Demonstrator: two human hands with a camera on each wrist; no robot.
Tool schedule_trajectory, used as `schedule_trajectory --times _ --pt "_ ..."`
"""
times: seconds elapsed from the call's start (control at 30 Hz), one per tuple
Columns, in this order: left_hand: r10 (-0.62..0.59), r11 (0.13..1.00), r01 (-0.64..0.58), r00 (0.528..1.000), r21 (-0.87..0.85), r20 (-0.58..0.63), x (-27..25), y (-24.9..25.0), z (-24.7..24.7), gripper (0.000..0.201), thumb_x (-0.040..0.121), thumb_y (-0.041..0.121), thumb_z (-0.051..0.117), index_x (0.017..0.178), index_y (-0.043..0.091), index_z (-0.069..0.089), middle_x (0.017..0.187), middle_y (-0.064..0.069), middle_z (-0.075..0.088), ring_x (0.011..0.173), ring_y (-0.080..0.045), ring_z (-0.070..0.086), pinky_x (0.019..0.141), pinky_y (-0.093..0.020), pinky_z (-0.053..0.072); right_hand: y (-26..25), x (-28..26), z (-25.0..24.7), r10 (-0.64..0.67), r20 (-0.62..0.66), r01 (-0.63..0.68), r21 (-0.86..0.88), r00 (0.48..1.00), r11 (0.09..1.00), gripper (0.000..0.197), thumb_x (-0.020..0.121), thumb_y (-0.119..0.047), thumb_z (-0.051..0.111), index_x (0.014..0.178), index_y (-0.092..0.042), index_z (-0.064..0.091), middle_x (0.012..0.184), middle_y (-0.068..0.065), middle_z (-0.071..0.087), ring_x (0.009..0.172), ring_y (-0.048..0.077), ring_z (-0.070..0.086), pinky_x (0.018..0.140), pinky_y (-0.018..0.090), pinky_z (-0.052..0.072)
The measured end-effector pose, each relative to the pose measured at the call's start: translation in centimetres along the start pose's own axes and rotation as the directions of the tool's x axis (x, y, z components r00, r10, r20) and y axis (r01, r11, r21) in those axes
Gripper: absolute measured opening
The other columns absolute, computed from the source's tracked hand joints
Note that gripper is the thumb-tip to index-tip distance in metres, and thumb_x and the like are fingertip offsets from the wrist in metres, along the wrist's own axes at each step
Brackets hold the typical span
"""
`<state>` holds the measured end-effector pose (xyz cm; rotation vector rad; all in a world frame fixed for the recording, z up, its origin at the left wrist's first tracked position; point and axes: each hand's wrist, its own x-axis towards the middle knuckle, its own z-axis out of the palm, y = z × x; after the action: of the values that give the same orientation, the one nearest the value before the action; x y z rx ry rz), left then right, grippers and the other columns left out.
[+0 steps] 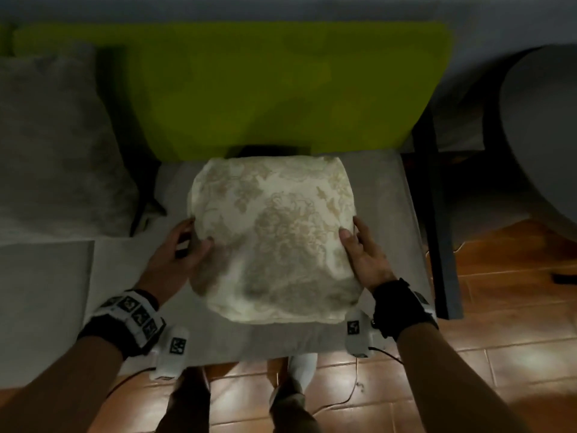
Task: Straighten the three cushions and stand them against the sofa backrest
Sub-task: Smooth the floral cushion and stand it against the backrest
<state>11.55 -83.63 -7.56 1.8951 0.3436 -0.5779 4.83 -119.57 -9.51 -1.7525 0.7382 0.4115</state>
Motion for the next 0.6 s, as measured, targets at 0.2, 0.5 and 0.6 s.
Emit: schedule_trajectory --times 0.2,0.5,0.6 --pt "-0.103 0.992 0.119 0.95 0.036 -0.294 -2.6 -5.1 -1.3 0.035 0.094 0.017 0.059 0.098 0.052 0.058 0.108 -0.003 0.069 0.103 -0.037 0.064 0.092 -0.056 0.052 2.3 -4.1 -3.1 -0.274 -0.236 0.266 -0.066 0.932 0.962 0.029 0.094 -0.045 0.065 0.121 -0.039 0.059 0.129 -0.012 0.055 0.107 -0.007 0.059 0.089 0.029 0.051" --pt "-0.217 0.973 0.222 0.972 0.054 -0.096 -4.7 -6.8 2.0 0.033 0.059 0.025 0.077 0.088 0.011 0.073 0.088 -0.017 0.075 0.09 -0.034 0.07 0.085 -0.049 0.056 7.1 -4.3 -2.7 -0.195 0.136 0.203 -0.046 0.971 0.978 0.055 0.086 0.012 0.065 0.078 -0.042 0.073 0.081 -0.007 0.075 0.079 0.006 0.069 0.078 0.026 0.052" --pt "-0.266 0.931 0.234 0.96 -0.282 -0.083 -4.6 -7.0 3.1 0.019 0.087 -0.004 0.063 0.105 -0.001 0.065 0.108 -0.027 0.07 0.094 -0.03 0.07 0.075 -0.033 0.062 6.8 -3.7 -2.0 -0.134 0.155 0.135 0.004 0.979 0.991 0.057 0.088 0.01 0.063 0.088 -0.044 0.078 0.091 -0.005 0.079 0.088 0.008 0.073 0.084 0.03 0.056"
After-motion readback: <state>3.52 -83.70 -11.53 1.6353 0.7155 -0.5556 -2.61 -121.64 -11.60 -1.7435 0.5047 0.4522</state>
